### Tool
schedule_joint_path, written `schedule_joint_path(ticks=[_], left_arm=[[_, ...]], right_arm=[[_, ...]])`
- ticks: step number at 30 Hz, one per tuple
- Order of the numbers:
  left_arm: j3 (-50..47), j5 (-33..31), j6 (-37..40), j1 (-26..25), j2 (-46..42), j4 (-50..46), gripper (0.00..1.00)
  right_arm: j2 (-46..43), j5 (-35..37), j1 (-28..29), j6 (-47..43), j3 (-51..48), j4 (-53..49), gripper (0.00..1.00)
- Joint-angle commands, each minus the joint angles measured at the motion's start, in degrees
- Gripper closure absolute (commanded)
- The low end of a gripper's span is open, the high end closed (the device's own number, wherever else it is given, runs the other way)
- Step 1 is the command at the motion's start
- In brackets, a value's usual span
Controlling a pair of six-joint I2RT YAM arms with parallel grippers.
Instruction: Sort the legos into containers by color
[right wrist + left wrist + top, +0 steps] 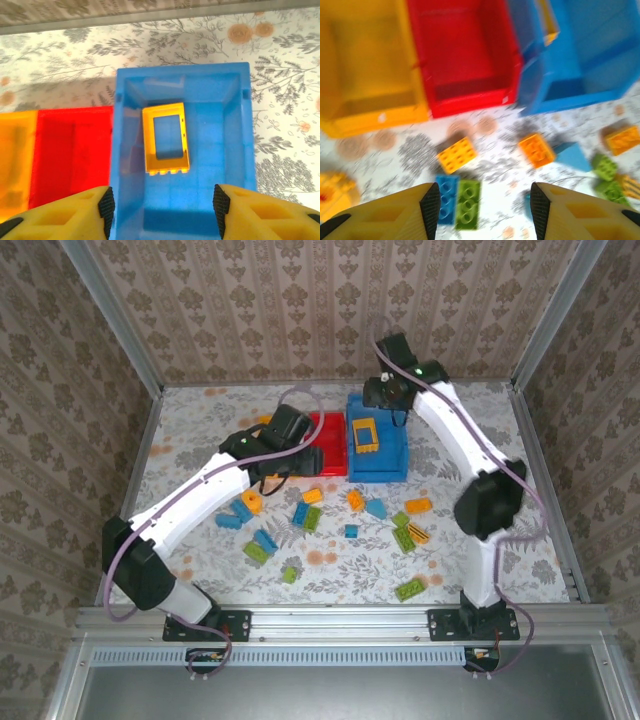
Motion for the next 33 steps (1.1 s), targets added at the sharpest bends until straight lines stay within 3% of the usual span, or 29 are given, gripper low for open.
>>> schedule_joint_path(ticks=[1,4,8,15,26,33], left_arm=[[-4.49,0.62,-2.10,1.38,-1.90,-6.54,0.45],[-9.26,0.52,-3.28,2.56,-3.55,-9.24,0.44],[-17.17,1.21,-7.76,4.12,-8.42,-10.07,0.42],[-27.67,2.40,-16.70,9.84,-17.98,-11.47,0.40],[-34.25,8.93,-19.50,30.47,-21.39,-7.13,0.31],[-36.10,11.83,-27.83,40.16,-18.09,-0.46,0.32]], right_arm=[[-12.15,-2.03,2.70,-2.19,-17.99,14.04,0.37],[-23.50,-5.83,7.50,-6.55,-35.32,25.00,0.30],[-33.69,-17.14,11.97,-7.28,-52.41,30.15,0.28],[-42.24,-24.92,19.42,-5.96,-67.53,33.72,0.27],[-31.75,-33.77,21.79,-9.12,-62.36,38.76,0.25],[-24.07,-34.25,25.87,-10.60,-56.04,38.24,0.20]])
